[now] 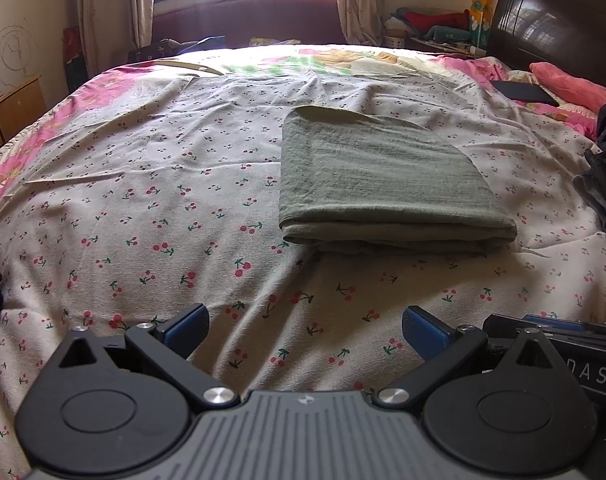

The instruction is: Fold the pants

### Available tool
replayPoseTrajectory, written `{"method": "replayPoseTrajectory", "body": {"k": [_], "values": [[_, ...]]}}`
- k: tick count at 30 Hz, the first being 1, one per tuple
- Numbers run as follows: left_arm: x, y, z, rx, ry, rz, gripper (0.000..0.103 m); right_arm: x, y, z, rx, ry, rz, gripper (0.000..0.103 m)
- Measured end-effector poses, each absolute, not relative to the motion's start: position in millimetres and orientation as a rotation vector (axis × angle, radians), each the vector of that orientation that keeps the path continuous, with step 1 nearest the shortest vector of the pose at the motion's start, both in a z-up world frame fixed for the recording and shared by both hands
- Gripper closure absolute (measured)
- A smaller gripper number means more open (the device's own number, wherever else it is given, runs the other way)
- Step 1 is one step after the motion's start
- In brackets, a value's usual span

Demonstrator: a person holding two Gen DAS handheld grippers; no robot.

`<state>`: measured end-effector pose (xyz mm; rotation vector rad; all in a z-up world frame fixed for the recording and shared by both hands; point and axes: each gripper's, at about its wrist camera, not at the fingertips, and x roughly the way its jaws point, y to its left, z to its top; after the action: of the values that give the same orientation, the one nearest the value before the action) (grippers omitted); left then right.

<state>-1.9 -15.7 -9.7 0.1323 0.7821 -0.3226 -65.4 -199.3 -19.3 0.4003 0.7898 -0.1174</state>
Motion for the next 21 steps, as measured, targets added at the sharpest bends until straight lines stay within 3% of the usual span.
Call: {"method": "replayPoseTrajectory", "body": {"k": [21], "values": [[-11, -15, -1, 0.164, 0.740, -0.288, 0.000, -66, -196, -15, 0.369, 0.772, -0.110, 0.066]]}}
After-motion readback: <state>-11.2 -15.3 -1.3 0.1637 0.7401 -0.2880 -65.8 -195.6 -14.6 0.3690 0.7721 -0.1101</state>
